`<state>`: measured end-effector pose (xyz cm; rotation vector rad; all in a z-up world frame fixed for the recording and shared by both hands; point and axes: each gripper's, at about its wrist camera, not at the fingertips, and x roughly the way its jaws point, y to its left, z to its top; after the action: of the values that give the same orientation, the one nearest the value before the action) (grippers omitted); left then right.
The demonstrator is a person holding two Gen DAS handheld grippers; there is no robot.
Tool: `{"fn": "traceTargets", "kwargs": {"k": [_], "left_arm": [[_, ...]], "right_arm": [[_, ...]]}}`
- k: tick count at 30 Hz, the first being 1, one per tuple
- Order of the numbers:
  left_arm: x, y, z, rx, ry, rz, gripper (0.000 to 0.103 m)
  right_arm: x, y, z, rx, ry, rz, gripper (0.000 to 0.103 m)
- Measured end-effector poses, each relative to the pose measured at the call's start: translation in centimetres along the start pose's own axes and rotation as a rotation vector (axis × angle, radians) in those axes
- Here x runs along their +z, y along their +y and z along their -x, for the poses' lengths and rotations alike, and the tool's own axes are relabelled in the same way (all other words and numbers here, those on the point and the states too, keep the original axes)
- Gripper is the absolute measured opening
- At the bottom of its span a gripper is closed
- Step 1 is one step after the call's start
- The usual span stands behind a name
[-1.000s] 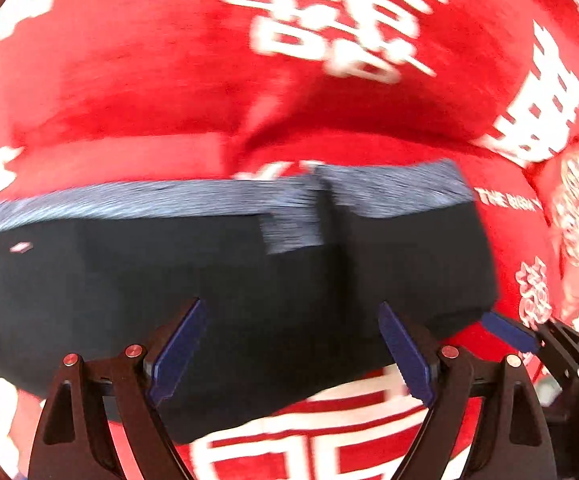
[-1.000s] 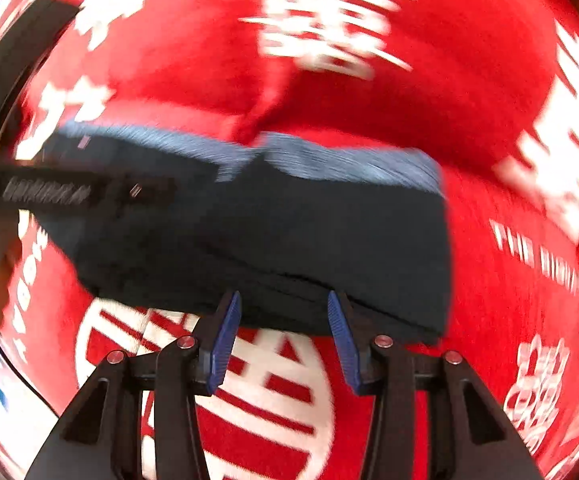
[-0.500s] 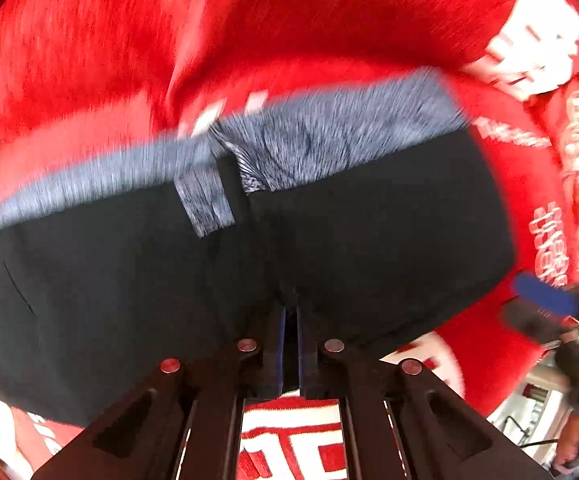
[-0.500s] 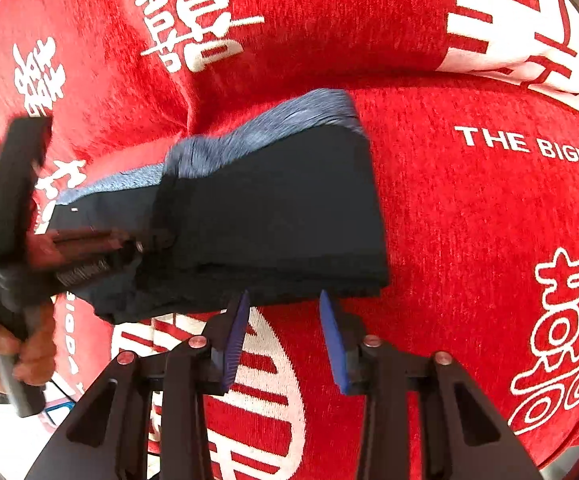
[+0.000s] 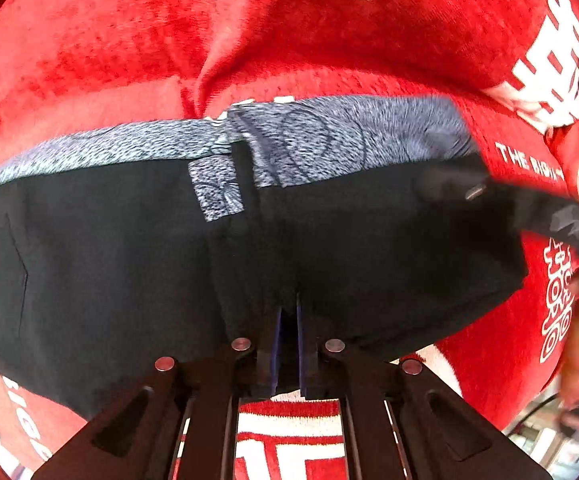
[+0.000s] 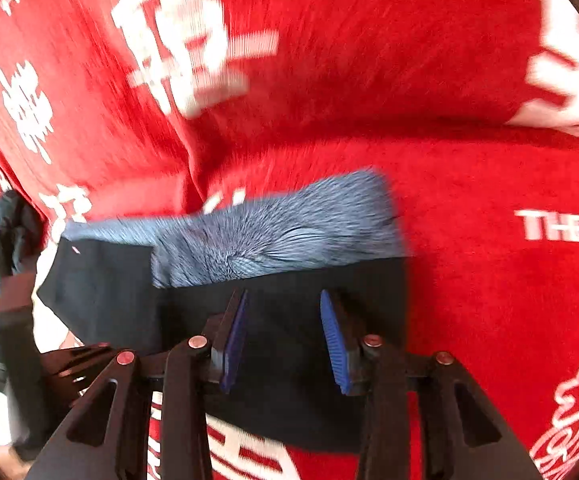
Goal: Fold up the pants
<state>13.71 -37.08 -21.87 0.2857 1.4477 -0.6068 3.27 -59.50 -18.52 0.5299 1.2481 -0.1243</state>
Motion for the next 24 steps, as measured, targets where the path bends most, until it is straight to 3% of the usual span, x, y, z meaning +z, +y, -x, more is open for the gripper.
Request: {"fn": "traceTargets", "kwargs": {"k": [1, 2, 3, 8, 11, 14, 17, 24], "left_arm": [[-0.2, 0.3, -0.1, 0.031, -0.007, 0.020, 0.031], [-0.3, 0.8, 0.3, 0.051, -0.016, 0.037, 0.055], [-0.5, 1.7, 1.1, 0.071, -0.043, 0.072, 0.065], [-1.0, 4.9, 2.0, 0.115, -0.034, 0.158, 0.065], [-1.5, 6.4, 1.8, 0.162, -0.012, 0.189, 0.065], [-2.3, 8.1, 2.0, 0.194, -0.010, 0.207, 0.065], [-3.1, 9.2, 2.4, 0.205, -0.012, 0.222, 0.065], [-4.0, 10.8, 2.6, 0.202, -0.002, 0.255, 0.065]], "right_arm": [[-0.2, 0.5, -0.2, -0.023, -0.003, 0.024, 0.042], [-0.3, 1.2, 0.0, -0.039, -0.011, 0.055, 0.042], [-0.5, 1.6, 0.4, -0.022, -0.017, 0.071, 0.042], [-0.4, 4.1, 1.6, 0.063, -0.038, 0.084, 0.043], [0.6, 6.7, -1.0, 0.084, 0.006, 0.112, 0.043], [0.1, 9.0, -4.6, 0.030, 0.067, 0.173, 0.042], [-1.4, 11.4, -5.2, -0.064, 0.031, 0.279, 0.043], [-3.2, 13.6, -5.5, -0.100, 0.048, 0.325, 0.043]]}}
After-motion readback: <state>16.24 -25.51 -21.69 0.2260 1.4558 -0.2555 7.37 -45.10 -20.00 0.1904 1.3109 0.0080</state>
